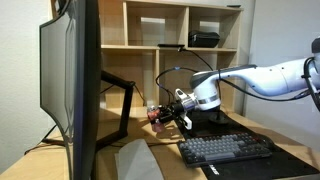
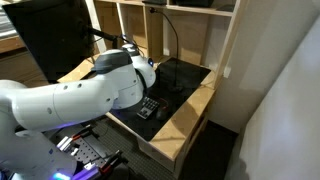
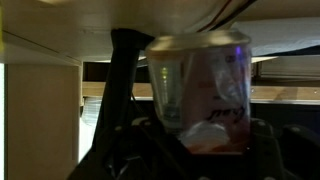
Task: Put the pink can upright
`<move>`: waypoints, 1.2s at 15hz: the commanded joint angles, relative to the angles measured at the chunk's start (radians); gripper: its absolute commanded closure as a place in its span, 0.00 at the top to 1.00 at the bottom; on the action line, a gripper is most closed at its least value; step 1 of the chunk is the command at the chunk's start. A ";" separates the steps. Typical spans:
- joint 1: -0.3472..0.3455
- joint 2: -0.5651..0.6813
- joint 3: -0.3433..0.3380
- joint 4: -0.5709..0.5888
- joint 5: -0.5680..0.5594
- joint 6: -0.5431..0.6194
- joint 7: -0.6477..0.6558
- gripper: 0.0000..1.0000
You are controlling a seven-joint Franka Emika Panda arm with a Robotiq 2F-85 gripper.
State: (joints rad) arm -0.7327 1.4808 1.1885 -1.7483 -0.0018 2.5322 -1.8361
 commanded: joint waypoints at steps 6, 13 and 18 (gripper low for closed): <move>0.118 -0.103 -0.110 0.002 -0.012 0.254 0.009 0.42; 0.107 -0.047 -0.075 0.024 0.028 0.173 0.023 0.42; 0.043 0.027 -0.037 0.064 0.088 0.016 -0.033 0.42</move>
State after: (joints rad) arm -0.6435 1.4474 1.1147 -1.7131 0.0381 2.6443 -1.8030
